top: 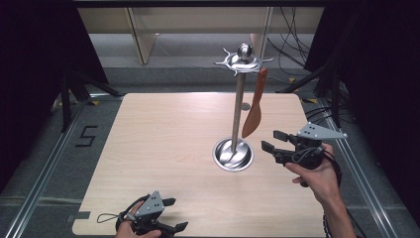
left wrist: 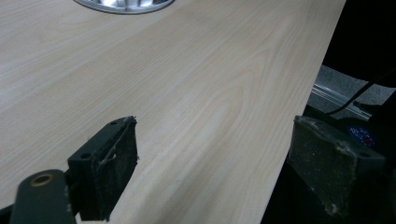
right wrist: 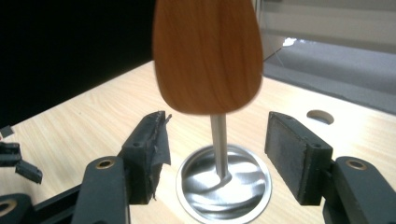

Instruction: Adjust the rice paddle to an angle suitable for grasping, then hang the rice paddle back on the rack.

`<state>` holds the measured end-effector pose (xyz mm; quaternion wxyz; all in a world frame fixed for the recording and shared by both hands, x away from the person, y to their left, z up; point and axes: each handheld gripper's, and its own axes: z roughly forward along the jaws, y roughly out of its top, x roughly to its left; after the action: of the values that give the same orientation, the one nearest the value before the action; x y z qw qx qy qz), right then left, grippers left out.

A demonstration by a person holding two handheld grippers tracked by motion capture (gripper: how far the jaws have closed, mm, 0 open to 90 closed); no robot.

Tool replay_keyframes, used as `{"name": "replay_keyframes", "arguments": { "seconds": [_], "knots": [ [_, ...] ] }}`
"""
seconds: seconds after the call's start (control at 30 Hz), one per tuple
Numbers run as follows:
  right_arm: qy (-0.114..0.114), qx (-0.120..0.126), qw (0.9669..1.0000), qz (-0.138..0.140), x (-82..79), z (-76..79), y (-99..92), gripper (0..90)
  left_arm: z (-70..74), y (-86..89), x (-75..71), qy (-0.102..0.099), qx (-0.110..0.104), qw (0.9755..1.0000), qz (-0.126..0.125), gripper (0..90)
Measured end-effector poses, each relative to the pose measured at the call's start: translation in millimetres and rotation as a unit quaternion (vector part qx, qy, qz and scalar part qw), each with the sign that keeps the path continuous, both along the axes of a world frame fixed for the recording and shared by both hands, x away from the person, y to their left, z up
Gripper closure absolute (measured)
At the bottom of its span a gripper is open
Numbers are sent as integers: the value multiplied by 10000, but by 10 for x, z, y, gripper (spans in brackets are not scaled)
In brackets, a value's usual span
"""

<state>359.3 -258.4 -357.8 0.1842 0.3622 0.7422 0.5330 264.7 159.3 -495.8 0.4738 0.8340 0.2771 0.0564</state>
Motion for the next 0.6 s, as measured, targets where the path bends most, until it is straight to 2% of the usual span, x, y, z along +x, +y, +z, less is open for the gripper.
{"name": "replay_keyframes", "arguments": {
  "seconds": [0.03,0.07,0.1,0.2,0.23,0.27,0.3,0.37,0.4,0.43,0.47,0.5,0.53,0.57,0.6],
  "knots": [
    [18,-15,10000,5,1,-15,-11,395,-12,-18,-14,55,-101,9998,158,149],
    [-29,-48,10000,-37,8,-43,-22,391,-7,2,8,-26,100,9999,120,149],
    [227,21,9997,19,-3,-91,-35,385,-2,4,13,-47,111,9999,98,149],
    [319,3,9995,-19,-14,-140,-51,381,12,2,9,48,68,10000,31,149],
    [235,-64,9997,-8,-9,-173,-63,380,4,-14,2,38,-73,10000,28,149],
    [272,-44,9996,-19,-19,-200,-59,377,14,9,21,-62,138,9998,-91,148],
    [446,-89,9990,21,-37,-227,-63,374,11,-11,-3,82,-1,10000,1,149],
    [474,-176,9987,58,-54,-279,-70,371,16,-7,-11,73,27,10000,-2,149],
    [542,-150,9984,56,-68,-310,-65,371,14,1,-9,1,75,10000,34,149],
    [512,-265,9983,74,-68,-328,-83,371,7,-10,-8,-48,-90,9999,14,149],
    [496,-210,9985,53,-67,-363,-72,371,15,9,4,-52,13,10000,-33,148],
    [608,-209,9979,72,-73,-392,-71,369,13,4,-9,66,-29,9999,72,148],
    [556,-325,9979,108,-57,-429,-83,369,15,6,-5,61,-25,10000,71,149],
    [682,-209,9974,110,-63,-470,-62,368,15,4,-3,61,-30,10000,70,149],
    [736,-263,9969,42,-67,-502,-67,368,12,-5,0,65,-58,10000,38,149]
  ]
}}
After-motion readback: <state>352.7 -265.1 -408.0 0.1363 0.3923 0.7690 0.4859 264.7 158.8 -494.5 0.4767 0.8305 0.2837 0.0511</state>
